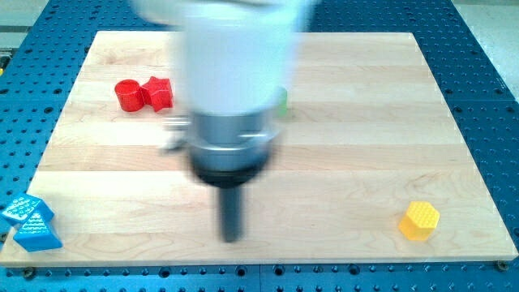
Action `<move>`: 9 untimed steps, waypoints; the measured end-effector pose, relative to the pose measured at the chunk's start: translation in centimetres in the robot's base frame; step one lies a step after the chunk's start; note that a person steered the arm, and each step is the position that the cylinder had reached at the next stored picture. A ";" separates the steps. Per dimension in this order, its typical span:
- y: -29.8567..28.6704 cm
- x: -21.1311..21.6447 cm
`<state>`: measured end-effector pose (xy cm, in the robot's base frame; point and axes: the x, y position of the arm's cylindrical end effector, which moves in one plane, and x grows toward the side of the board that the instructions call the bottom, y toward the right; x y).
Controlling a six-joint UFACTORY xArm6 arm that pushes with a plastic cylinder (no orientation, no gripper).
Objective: Push the yellow heart to the top left of the hexagon
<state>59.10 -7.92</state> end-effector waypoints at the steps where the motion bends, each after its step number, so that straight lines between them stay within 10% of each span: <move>1: -6.4 -6.1; 2: -4.5 -10.7; 4: 18.0 -9.8; 5: 10.3 -9.7; 7: 22.9 -6.3; 9: 15.8 -3.6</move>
<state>55.49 7.85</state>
